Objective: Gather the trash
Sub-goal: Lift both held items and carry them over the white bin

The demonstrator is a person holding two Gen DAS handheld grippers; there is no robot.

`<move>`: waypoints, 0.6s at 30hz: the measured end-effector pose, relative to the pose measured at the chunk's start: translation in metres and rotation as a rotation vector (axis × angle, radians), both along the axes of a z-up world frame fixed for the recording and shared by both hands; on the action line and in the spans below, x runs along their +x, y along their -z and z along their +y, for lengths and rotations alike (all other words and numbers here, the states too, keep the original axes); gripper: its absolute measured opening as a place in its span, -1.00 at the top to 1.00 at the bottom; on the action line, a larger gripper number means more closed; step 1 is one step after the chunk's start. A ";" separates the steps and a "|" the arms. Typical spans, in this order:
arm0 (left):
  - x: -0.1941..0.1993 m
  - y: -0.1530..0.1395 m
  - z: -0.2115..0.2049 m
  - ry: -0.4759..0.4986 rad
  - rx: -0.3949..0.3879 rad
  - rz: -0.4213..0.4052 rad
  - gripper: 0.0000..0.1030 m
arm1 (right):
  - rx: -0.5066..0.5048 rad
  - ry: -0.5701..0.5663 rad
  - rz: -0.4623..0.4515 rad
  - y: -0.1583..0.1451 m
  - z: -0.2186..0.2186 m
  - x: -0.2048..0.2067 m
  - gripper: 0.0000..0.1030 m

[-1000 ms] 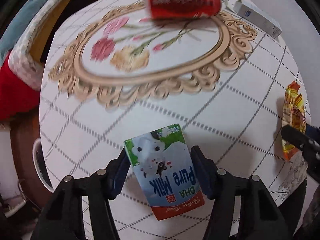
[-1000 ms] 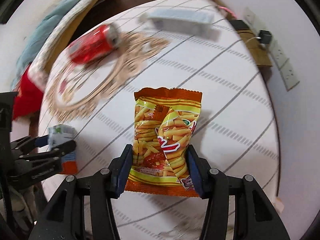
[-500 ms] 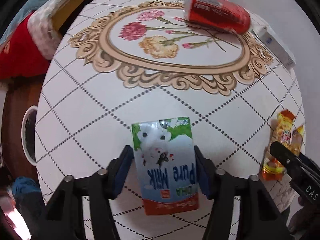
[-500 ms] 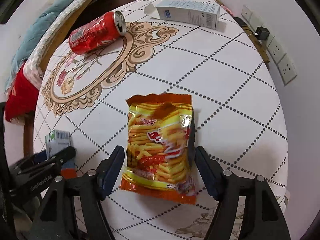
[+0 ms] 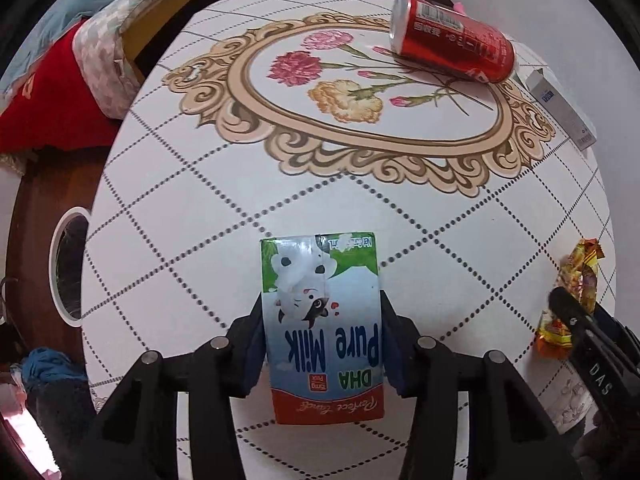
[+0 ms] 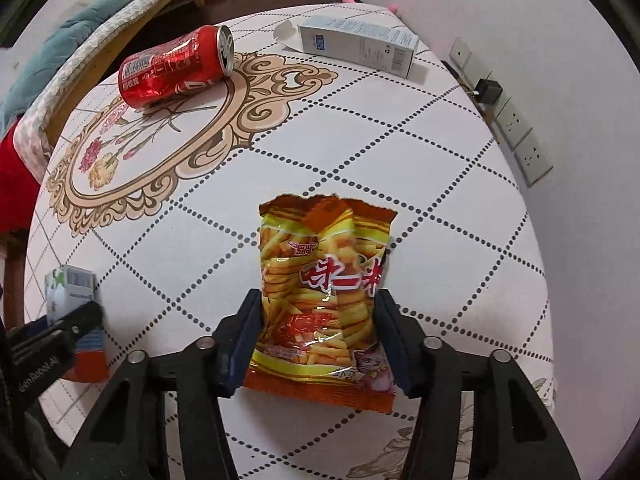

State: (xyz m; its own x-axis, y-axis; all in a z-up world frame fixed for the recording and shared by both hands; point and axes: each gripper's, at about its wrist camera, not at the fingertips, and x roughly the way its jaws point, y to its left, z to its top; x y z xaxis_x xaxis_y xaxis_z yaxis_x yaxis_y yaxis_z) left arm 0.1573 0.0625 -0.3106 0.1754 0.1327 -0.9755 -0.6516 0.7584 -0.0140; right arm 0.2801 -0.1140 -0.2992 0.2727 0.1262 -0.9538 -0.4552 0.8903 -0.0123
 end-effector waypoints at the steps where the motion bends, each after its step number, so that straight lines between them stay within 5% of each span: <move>1: -0.002 -0.002 0.000 0.001 0.009 -0.003 0.13 | -0.001 -0.001 -0.004 0.000 -0.001 0.000 0.03; 4: -0.011 -0.019 -0.002 0.014 0.059 -0.028 0.13 | 0.021 -0.005 0.010 -0.003 -0.003 -0.001 0.20; 9: -0.028 -0.070 -0.001 0.039 0.159 -0.097 0.13 | 0.096 -0.022 0.025 -0.021 -0.002 -0.011 0.21; 18: -0.090 -0.176 0.065 -0.028 0.314 -0.238 0.13 | 0.245 -0.214 -0.012 -0.104 0.055 -0.058 0.21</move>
